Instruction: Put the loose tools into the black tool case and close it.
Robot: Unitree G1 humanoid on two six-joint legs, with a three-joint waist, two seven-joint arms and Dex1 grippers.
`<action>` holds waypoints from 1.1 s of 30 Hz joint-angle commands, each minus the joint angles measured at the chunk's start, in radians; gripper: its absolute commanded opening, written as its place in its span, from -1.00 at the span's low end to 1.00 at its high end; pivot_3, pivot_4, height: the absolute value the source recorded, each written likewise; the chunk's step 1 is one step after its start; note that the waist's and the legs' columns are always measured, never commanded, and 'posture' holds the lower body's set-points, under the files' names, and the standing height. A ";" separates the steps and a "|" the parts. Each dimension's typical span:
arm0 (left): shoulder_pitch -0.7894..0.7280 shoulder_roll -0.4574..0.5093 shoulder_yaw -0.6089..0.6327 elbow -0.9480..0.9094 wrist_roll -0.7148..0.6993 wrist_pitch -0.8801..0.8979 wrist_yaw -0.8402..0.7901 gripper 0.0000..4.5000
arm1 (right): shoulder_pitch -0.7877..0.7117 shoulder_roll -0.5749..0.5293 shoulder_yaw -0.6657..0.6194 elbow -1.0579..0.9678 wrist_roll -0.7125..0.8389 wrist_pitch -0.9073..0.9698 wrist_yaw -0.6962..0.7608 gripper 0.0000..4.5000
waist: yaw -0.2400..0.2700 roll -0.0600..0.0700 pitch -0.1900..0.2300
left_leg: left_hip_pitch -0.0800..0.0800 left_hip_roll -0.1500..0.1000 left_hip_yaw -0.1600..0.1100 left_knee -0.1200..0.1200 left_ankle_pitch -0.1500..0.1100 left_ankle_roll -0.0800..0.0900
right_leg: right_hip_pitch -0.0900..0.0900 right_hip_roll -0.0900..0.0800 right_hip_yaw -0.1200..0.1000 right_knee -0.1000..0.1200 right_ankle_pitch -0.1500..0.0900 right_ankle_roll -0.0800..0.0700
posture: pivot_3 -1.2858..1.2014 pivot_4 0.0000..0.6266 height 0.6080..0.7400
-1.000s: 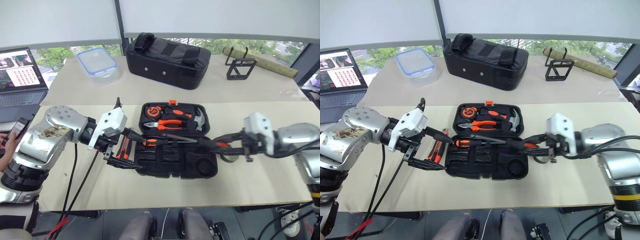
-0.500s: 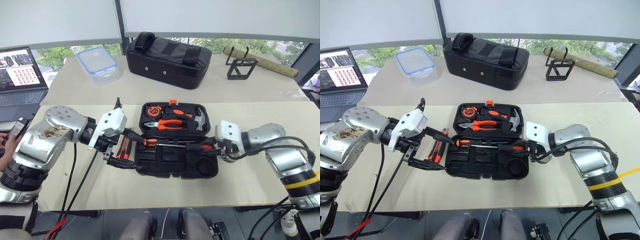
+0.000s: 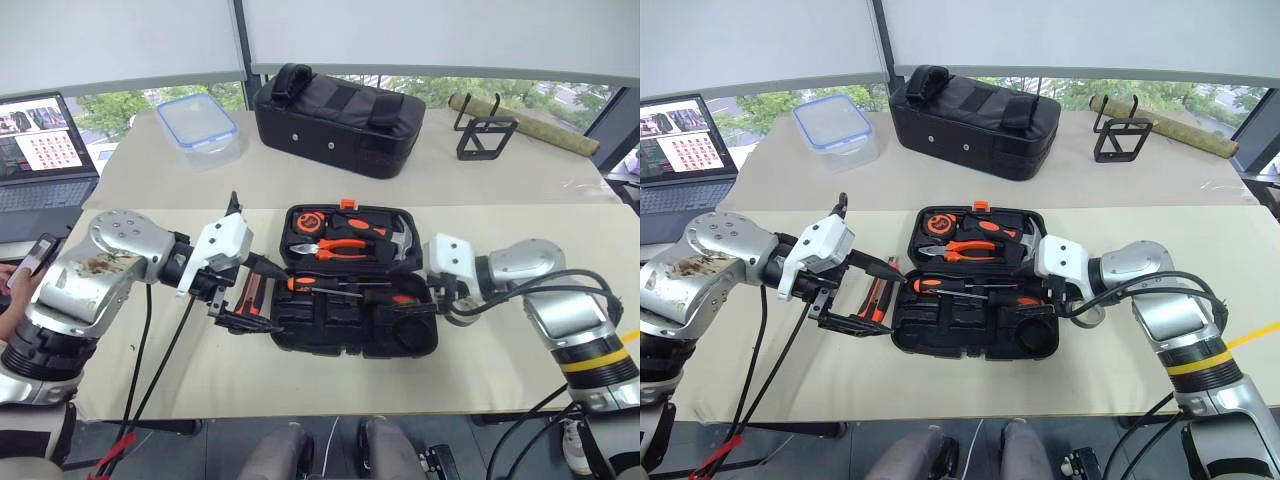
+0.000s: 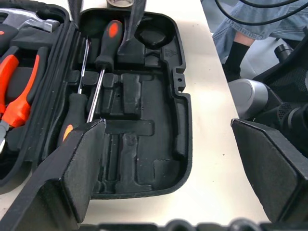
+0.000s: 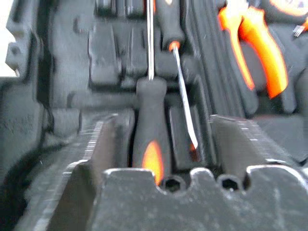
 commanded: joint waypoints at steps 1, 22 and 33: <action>-0.024 -0.009 0.006 0.008 0.013 -0.024 0.002 1.00 | -0.023 0.011 -0.036 -0.052 0.043 0.063 -0.026 0.99 | 0.000 0.000 0.000 | 0.000 0.000 0.000 0.000 0.000 0.000 | 0.000 0.000 0.000 0.000 0.000 0.000 | 0.03 -0.52 0.72; -0.047 -0.052 -0.014 0.069 0.070 -0.060 0.002 1.00 | 0.033 0.083 0.190 0.013 -0.177 -0.022 -0.074 -0.99 | -0.003 -0.001 -0.001 | 0.002 0.000 0.000 0.000 0.000 0.000 | 0.001 0.001 0.000 0.001 0.000 0.000 | 0.03 -0.52 0.72; 0.153 -0.018 0.189 0.013 0.069 0.061 0.245 1.00 | -0.051 0.117 -0.137 -0.189 0.185 0.283 -0.103 -0.87 | -0.012 -0.001 -0.001 | 0.000 0.001 0.000 -0.001 0.000 0.000 | -0.002 0.002 0.001 0.001 0.000 0.000 | 0.03 -0.52 0.72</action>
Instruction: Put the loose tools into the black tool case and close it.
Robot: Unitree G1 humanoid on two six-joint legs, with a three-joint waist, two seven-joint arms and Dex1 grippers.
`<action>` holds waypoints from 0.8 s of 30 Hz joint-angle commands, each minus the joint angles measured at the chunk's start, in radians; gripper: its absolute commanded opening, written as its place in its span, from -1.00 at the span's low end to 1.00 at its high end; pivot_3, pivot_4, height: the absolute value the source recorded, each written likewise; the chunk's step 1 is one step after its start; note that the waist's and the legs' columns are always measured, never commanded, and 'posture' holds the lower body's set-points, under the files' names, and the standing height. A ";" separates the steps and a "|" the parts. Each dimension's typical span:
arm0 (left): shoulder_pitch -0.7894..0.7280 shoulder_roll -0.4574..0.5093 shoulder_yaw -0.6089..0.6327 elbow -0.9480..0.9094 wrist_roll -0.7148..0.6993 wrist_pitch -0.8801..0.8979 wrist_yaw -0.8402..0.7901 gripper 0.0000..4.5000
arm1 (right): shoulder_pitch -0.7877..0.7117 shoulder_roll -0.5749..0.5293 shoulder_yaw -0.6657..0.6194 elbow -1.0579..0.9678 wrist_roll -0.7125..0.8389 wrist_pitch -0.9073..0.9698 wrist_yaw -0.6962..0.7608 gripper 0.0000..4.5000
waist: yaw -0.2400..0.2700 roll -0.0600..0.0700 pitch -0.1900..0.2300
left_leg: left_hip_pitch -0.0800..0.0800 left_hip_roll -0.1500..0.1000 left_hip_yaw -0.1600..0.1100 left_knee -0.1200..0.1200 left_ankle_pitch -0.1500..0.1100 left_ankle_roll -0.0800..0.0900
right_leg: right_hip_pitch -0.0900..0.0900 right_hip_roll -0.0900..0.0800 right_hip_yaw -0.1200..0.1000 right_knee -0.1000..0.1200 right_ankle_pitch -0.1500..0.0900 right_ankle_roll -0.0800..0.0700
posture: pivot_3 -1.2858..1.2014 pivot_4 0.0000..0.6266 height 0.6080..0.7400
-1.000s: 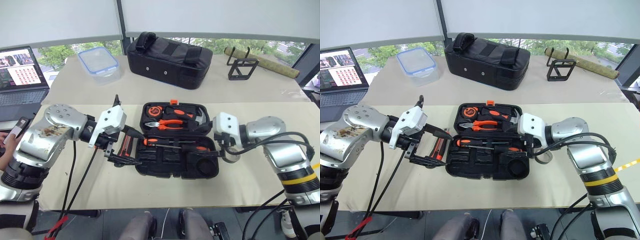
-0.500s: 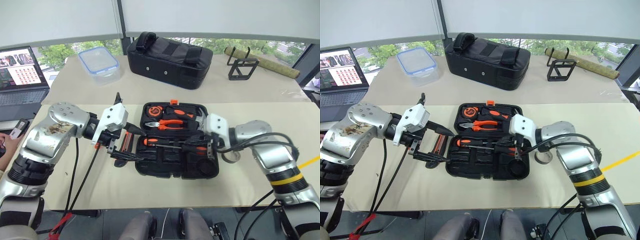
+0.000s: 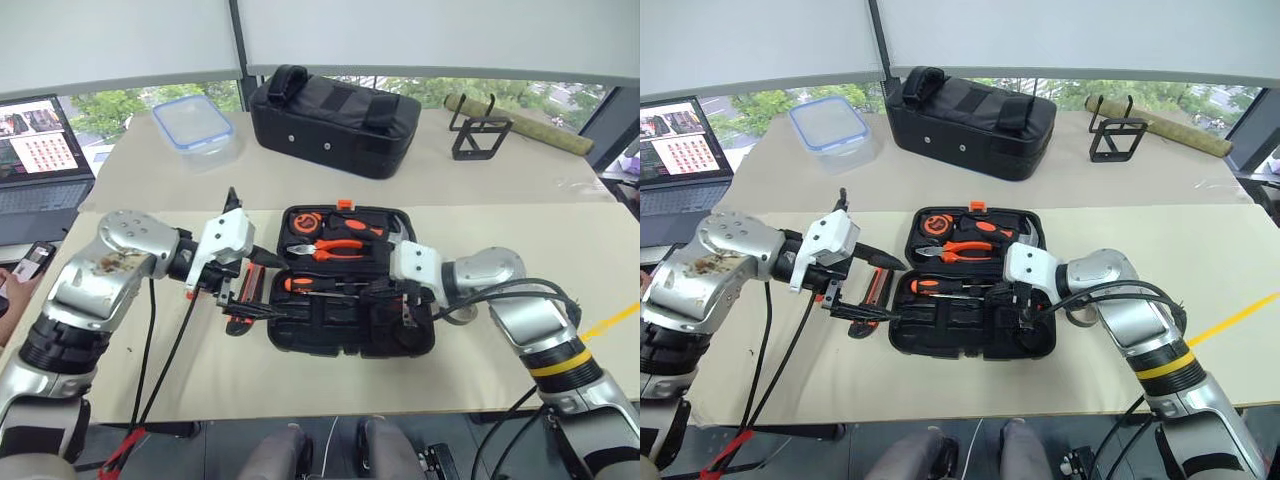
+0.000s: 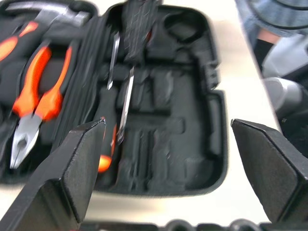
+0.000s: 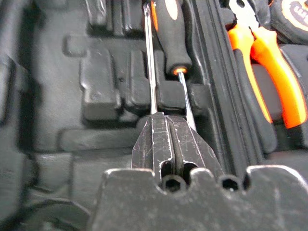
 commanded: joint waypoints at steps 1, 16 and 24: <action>0.097 0.020 0.167 -0.059 -0.022 0.111 0.164 1.00 | -0.052 -0.021 -0.192 -0.142 0.217 0.174 -0.008 -0.74 | -0.002 0.000 0.000 | 0.000 0.000 0.000 0.000 0.000 0.000 | 0.000 0.000 0.000 0.000 0.000 0.000 | 0.03 -0.52 0.72; 0.500 -0.034 0.657 -0.276 -0.070 0.619 0.607 1.00 | 0.060 -0.171 -0.381 -0.344 0.583 0.372 -0.010 0.96 | 0.037 -0.001 0.001 | 0.005 0.000 -0.002 -0.003 -0.005 -0.008 | 0.004 -0.003 0.001 -0.004 0.000 0.000 | 0.03 -0.52 0.72; 0.086 -0.054 0.391 -0.069 -0.044 0.882 0.760 1.00 | 0.048 -0.137 -0.331 -0.345 0.560 0.325 -0.085 0.96 | 0.038 -0.005 0.000 | 0.003 -0.003 -0.003 0.000 -0.003 -0.007 | 0.005 -0.003 -0.001 0.000 0.002 0.001 | 0.03 -0.52 0.72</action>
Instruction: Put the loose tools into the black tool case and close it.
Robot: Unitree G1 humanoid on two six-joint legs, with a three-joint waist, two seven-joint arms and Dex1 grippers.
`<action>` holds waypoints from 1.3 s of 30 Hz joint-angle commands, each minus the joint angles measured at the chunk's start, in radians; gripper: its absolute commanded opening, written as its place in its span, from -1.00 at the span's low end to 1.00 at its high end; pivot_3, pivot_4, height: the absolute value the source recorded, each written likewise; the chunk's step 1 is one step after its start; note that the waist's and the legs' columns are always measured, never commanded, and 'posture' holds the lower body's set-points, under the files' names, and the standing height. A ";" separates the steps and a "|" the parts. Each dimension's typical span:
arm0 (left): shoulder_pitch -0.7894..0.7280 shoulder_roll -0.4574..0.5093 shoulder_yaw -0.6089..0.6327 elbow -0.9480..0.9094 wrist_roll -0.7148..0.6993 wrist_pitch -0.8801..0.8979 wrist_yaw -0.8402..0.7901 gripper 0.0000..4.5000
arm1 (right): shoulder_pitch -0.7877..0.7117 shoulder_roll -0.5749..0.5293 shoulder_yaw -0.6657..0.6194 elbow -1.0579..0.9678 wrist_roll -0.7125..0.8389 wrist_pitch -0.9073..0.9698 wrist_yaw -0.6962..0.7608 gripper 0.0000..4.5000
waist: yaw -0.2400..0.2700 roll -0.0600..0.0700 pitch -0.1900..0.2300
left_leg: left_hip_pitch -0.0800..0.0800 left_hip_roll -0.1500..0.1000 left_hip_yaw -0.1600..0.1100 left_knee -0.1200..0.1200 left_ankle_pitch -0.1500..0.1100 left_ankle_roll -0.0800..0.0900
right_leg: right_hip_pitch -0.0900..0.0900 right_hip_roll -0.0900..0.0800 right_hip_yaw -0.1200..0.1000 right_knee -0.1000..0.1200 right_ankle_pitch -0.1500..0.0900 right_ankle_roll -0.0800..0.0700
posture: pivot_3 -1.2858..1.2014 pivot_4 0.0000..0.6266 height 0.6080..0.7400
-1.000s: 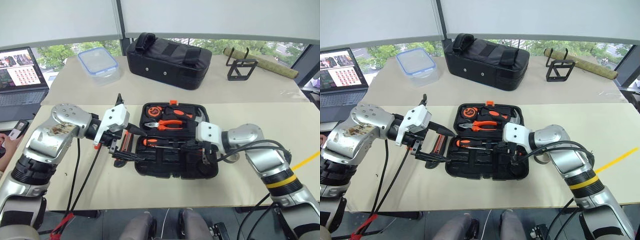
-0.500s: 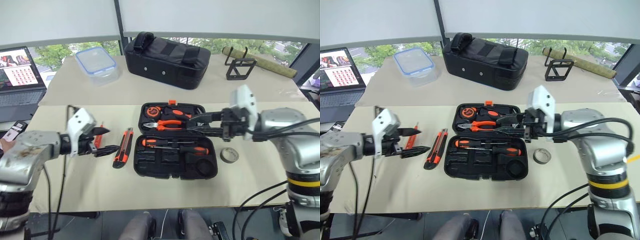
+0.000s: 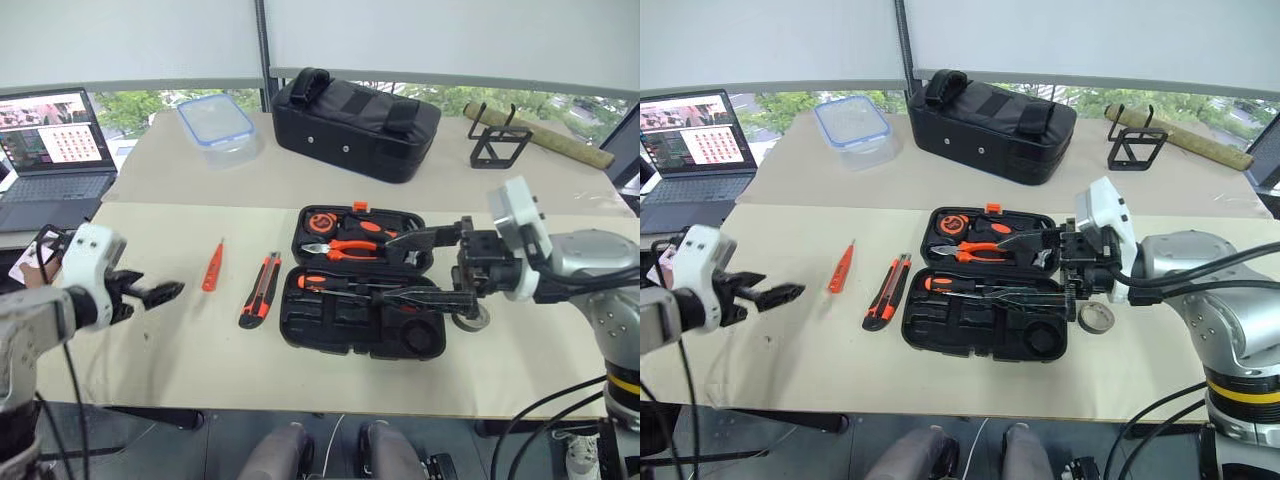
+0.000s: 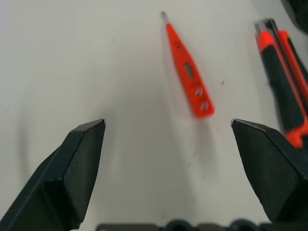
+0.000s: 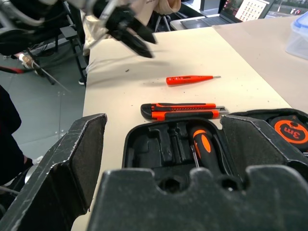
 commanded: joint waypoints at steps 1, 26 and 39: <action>-0.144 -0.001 -0.131 0.113 0.032 0.058 0.059 1.00 | -0.008 0.014 0.001 -0.021 -0.010 -0.039 -0.044 0.96 | -0.004 0.000 0.000 | -0.001 0.000 0.000 0.000 0.001 0.002 | -0.001 0.000 0.000 0.000 0.000 0.000 | 0.03 -0.52 0.72; -0.479 0.065 -0.517 0.571 0.154 -0.470 -0.330 -0.82 | 0.249 -0.097 -0.173 -0.175 0.115 -0.001 -0.144 1.00 | -0.002 -0.002 0.001 | -0.003 0.000 -0.001 0.000 0.005 0.006 | -0.002 -0.001 0.001 0.000 0.000 0.000 | 0.03 -0.52 0.72; -0.645 -0.110 -0.856 0.452 0.282 -0.993 -0.933 -0.82 | 0.488 -0.152 -0.300 -0.263 0.136 -0.015 -0.168 1.00 | -0.001 -0.004 0.003 | -0.006 0.000 -0.001 0.003 0.005 0.008 | -0.001 -0.003 0.002 -0.002 0.000 -0.001 | 0.03 -0.52 0.72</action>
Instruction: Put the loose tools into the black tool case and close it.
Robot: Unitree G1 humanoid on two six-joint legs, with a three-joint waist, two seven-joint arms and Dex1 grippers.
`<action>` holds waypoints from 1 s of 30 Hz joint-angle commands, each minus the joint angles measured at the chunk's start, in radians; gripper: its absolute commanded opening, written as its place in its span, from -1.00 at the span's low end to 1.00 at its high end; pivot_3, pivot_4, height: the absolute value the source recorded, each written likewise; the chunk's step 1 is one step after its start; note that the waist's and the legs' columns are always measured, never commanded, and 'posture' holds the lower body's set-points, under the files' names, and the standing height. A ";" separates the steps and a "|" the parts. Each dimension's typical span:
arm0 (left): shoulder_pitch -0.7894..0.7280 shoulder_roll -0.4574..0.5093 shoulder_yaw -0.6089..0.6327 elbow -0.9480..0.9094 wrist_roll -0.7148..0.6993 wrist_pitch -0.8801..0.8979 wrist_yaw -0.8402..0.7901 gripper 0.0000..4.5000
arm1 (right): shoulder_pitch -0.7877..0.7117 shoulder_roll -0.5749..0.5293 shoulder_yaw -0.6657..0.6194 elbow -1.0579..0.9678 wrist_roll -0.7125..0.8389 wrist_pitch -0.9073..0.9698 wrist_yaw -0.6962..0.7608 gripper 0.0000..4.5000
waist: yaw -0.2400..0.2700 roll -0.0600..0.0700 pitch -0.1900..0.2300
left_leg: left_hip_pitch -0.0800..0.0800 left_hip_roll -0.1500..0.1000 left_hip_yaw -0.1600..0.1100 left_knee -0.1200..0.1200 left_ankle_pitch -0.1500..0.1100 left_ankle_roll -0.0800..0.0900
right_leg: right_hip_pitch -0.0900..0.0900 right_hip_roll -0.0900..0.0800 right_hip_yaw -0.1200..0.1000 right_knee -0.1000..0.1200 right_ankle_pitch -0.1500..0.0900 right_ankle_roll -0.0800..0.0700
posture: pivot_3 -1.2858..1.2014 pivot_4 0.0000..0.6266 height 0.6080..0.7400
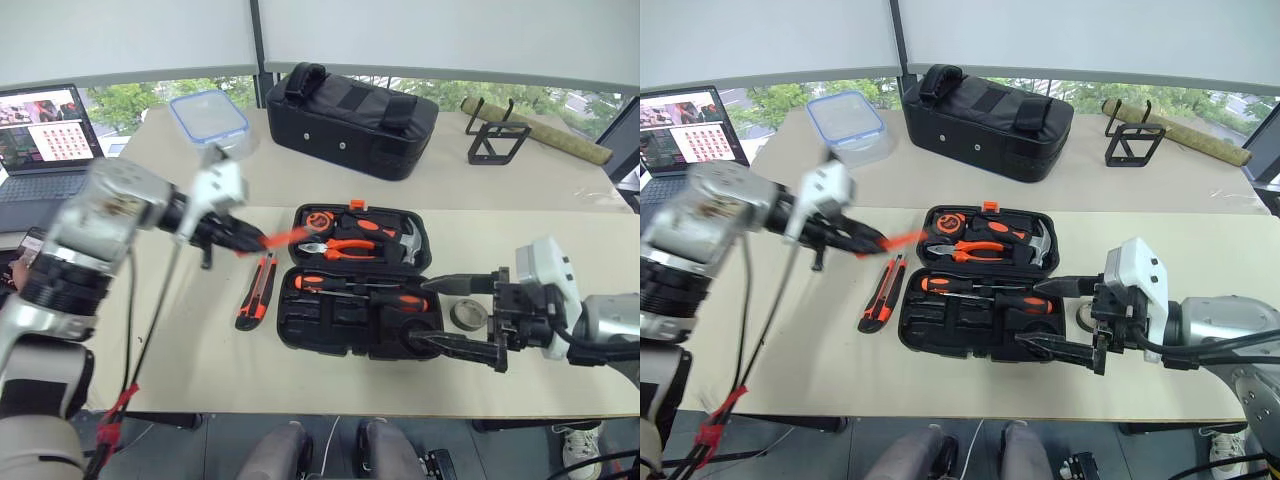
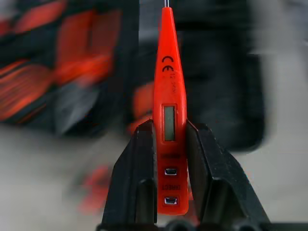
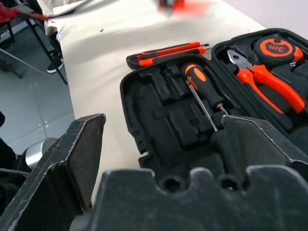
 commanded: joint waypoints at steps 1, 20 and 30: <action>-0.065 -0.073 -0.052 0.018 0.066 -0.005 -0.007 -0.82 | 0.012 -0.004 -0.044 -0.039 0.016 -0.012 -0.033 1.00 | 0.000 0.000 0.000 | 0.000 0.000 0.000 0.000 0.000 0.000 | 0.000 0.000 0.000 0.000 0.000 0.000 | 0.03 -0.52 0.72; -0.087 -0.202 -0.211 0.055 0.246 0.315 0.030 -0.82 | 0.027 0.011 -0.047 -0.053 0.022 -0.030 -0.104 1.00 | -0.001 -0.001 0.000 | 0.000 0.000 0.000 0.000 0.000 0.001 | -0.001 0.002 0.000 0.001 0.000 0.000 | 0.03 -0.52 0.72; -0.076 -0.192 -0.228 0.054 0.274 0.302 0.036 -0.82 | -0.007 0.018 -0.015 -0.025 0.004 -0.042 -0.109 1.00 | -0.002 -0.001 0.000 | 0.000 0.000 0.000 0.000 0.000 0.001 | -0.001 0.001 0.001 0.001 0.000 0.000 | 0.03 -0.52 0.72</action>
